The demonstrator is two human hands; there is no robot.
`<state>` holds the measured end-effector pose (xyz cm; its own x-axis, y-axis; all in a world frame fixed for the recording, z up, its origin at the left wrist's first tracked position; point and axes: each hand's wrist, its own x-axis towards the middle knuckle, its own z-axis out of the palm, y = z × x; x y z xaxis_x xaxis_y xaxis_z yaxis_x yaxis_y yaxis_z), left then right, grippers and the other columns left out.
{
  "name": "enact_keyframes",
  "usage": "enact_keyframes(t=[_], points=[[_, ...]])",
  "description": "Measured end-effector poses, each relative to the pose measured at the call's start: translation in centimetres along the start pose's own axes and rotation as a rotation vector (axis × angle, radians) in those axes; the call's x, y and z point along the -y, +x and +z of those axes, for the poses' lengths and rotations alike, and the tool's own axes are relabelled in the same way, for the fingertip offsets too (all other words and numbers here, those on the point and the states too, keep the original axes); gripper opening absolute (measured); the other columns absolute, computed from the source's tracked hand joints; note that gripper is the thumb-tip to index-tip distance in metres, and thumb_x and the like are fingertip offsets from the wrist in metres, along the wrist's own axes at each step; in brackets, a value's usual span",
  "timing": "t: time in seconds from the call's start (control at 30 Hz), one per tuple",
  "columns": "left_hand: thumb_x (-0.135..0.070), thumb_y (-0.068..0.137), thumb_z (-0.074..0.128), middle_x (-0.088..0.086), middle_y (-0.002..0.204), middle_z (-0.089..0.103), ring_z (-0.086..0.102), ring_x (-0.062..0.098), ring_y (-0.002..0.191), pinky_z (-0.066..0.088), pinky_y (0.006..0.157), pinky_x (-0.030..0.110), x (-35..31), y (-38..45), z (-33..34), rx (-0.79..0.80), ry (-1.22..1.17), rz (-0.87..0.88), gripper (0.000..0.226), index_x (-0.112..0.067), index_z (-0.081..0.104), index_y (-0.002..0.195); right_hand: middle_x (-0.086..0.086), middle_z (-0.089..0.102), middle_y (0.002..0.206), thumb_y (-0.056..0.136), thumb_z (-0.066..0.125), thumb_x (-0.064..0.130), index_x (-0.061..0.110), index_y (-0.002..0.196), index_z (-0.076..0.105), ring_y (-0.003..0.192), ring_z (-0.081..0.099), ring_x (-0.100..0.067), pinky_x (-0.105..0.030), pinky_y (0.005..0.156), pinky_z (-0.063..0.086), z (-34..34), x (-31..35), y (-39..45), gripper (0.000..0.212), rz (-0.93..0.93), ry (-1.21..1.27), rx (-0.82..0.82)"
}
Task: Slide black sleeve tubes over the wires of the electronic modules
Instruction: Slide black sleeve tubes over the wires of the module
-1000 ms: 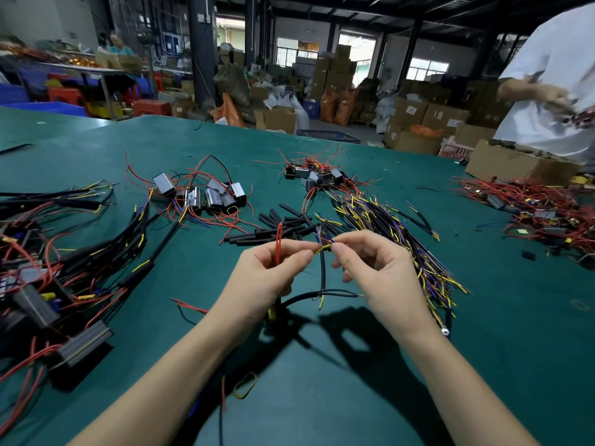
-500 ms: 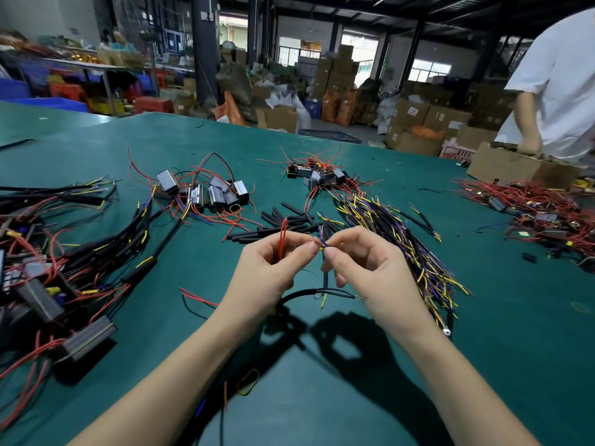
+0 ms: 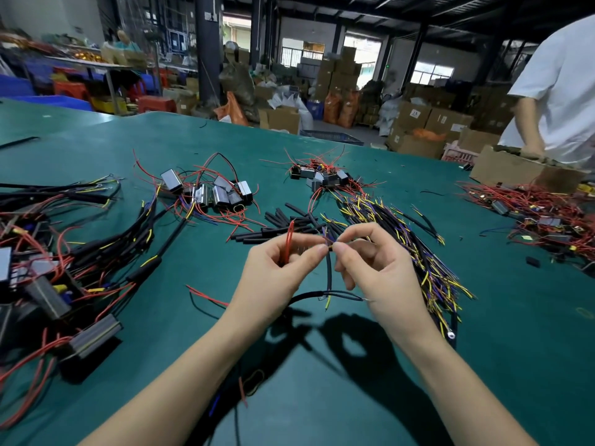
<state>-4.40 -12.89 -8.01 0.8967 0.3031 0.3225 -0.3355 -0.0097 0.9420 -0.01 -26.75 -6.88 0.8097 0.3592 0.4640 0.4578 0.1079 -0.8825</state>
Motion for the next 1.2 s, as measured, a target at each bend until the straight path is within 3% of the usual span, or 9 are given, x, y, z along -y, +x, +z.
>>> enact_keyframes(t=[0.07, 0.17, 0.33, 0.6, 0.7, 0.87, 0.97, 1.07, 1.2], points=[[-0.019, 0.083, 0.068, 0.008, 0.058, 0.037, 0.026, 0.008, 0.046, 0.023, 0.043, 0.016, 0.0, 0.3, -0.1, -0.018, -0.078, 0.007, 0.009, -0.015, 0.071, 0.090, -0.003, 0.056, 0.060, 0.090, 0.061, 0.004, 0.014, 0.084, 0.060, 0.053, 0.042, -0.016, -0.021, 0.050, 0.036, 0.0, 0.0, 0.1, 0.012, 0.005, -0.027, 0.015], [-0.016, 0.084, 0.068, -0.011, 0.047, 0.041, 0.029, 0.003, 0.042, 0.026, 0.040, 0.012, 0.1, 0.5, -0.3, -0.060, -0.090, 0.001, 0.006, -0.017, 0.070, 0.078, -0.003, 0.055, 0.059, 0.090, 0.060, 0.002, 0.014, 0.085, 0.061, 0.053, 0.041, -0.017, -0.021, 0.049, 0.034, 0.1, -0.1, 0.0, 0.012, 0.020, -0.051, 0.033], [-0.013, 0.085, 0.068, -0.011, 0.046, 0.033, 0.027, 0.003, 0.041, 0.025, 0.040, 0.012, 0.3, 0.5, -0.3, -0.088, -0.067, -0.013, 0.008, -0.014, 0.069, 0.077, -0.008, 0.064, 0.066, 0.091, 0.059, 0.005, 0.013, 0.095, 0.067, 0.053, 0.053, -0.013, -0.019, 0.056, 0.045, 0.1, -0.1, 0.1, 0.012, 0.036, -0.158, 0.068], [-0.012, 0.086, 0.066, -0.003, 0.051, 0.032, 0.027, 0.004, 0.043, 0.024, 0.041, 0.013, 0.1, 0.3, 0.1, -0.085, 0.018, 0.011, 0.013, -0.015, 0.067, 0.073, 0.002, 0.070, 0.073, 0.088, 0.063, 0.005, 0.011, 0.083, 0.070, 0.067, 0.063, -0.005, -0.010, 0.065, 0.045, 0.1, 0.5, 0.5, 0.011, 0.012, -0.040, -0.025], [-0.014, 0.088, 0.064, -0.001, 0.053, 0.030, 0.025, 0.007, 0.043, 0.023, 0.040, 0.015, 0.1, 0.5, 0.0, -0.060, 0.003, -0.049, 0.016, -0.016, 0.064, 0.072, 0.000, 0.069, 0.077, 0.089, 0.060, 0.007, 0.012, 0.086, 0.067, 0.073, 0.063, -0.004, -0.009, 0.069, 0.044, 0.4, 0.6, 0.5, 0.009, 0.003, 0.024, -0.026], [-0.015, 0.088, 0.064, -0.004, 0.052, 0.033, 0.027, 0.006, 0.041, 0.025, 0.039, 0.015, 0.2, 0.6, -0.3, -0.003, -0.020, -0.094, 0.017, -0.017, 0.064, 0.071, 0.005, 0.058, 0.065, 0.086, 0.055, 0.021, 0.013, 0.088, 0.061, 0.062, 0.052, -0.005, -0.012, 0.068, 0.041, -0.2, 0.6, 0.6, 0.010, 0.019, 0.029, 0.115], [-0.028, 0.082, 0.068, 0.003, 0.067, 0.051, 0.044, 0.009, 0.058, 0.038, 0.057, 0.017, -0.2, 0.5, -0.2, 0.013, 0.000, -0.028, 0.012, -0.020, 0.065, 0.091, 0.007, 0.057, 0.065, 0.093, 0.052, 0.011, 0.014, 0.086, 0.060, 0.060, 0.048, -0.007, -0.014, 0.066, 0.042, -1.0, 1.0, 0.8, 0.011, 0.003, -0.067, 0.100], [-0.049, 0.072, 0.072, 0.001, 0.098, 0.061, 0.060, 0.010, 0.088, 0.046, 0.086, 0.023, 0.1, 0.4, -0.3, -0.016, 0.086, 0.010, 0.064, -0.030, 0.043, 0.126, 0.007, 0.061, 0.065, 0.095, 0.050, 0.008, 0.010, 0.086, 0.060, 0.056, 0.047, -0.008, -0.014, 0.058, 0.043, -1.9, 1.2, 1.0, 0.013, 0.011, -0.051, -0.056], [-0.058, 0.076, 0.066, -0.007, 0.127, 0.044, 0.046, 0.004, 0.118, 0.034, 0.101, 0.028, 0.5, -0.5, 0.3, -0.113, 0.426, 0.233, 0.076, -0.036, 0.023, 0.135, 0.006, 0.061, 0.062, 0.096, 0.050, 0.005, 0.011, 0.083, 0.058, 0.054, 0.049, -0.009, -0.017, 0.059, 0.045, -0.8, 0.4, 0.3, 0.016, 0.040, -0.062, -0.124]])
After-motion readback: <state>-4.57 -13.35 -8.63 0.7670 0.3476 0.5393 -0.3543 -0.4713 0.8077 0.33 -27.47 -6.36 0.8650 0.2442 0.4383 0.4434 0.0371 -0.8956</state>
